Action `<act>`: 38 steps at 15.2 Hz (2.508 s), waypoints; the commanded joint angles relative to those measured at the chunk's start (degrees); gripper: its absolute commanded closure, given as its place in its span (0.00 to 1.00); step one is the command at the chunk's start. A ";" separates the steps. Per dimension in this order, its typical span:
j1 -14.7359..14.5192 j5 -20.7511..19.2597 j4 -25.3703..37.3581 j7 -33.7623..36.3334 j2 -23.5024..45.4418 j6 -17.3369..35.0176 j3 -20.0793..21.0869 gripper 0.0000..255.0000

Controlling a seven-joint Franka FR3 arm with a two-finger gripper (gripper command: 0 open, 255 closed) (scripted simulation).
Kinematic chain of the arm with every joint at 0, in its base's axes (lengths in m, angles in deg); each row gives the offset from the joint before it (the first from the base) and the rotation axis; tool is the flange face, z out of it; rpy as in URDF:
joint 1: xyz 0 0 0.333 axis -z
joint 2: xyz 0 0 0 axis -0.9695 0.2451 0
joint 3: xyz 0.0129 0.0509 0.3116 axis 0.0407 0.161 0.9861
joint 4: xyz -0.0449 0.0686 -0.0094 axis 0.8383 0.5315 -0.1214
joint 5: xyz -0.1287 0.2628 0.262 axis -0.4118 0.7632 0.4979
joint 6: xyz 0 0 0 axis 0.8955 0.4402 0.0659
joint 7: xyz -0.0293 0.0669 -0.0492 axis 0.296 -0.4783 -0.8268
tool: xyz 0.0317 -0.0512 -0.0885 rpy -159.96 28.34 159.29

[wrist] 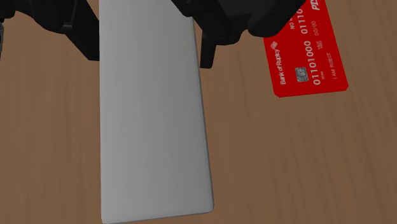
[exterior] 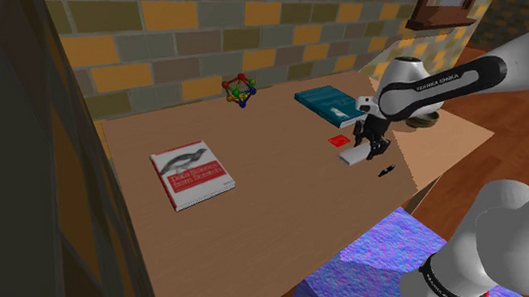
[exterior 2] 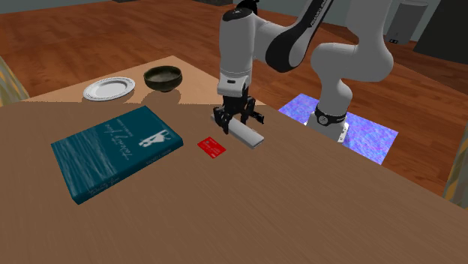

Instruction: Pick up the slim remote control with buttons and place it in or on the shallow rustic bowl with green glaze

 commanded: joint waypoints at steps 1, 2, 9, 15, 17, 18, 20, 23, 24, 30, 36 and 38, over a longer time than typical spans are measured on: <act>0.27 -0.42 0.71 0.40 -1.13 -1.77 0.54 1.00; 0.44 -0.66 1.06 0.63 -1.80 -2.73 0.85 1.00; 1.30 -1.66 3.82 1.77 -5.81 -9.27 2.95 1.00; 1.68 -1.85 6.64 2.30 -8.43 -14.62 4.58 1.00; 1.75 -1.82 7.67 2.41 -9.15 -16.34 5.09 1.00; 1.78 -1.80 8.21 2.46 -9.48 -17.20 5.33 1.00; 1.82 -1.73 9.30 2.54 -10.09 -18.89 5.81 1.00; 1.83 -1.57 11.03 2.62 -10.87 -21.38 6.49 1.00; 1.83 -1.51 11.63 2.64 -11.10 -22.20 6.71 1.00; 2.38 -1.26 16.68 -3.83 -7.96 -23.27 1.72 1.00; 1.71 2.06 24.36 -14.88 -0.12 -22.57 -7.52 1.00; 1.20 4.51 27.39 -19.25 3.50 -22.39 -11.00 1.00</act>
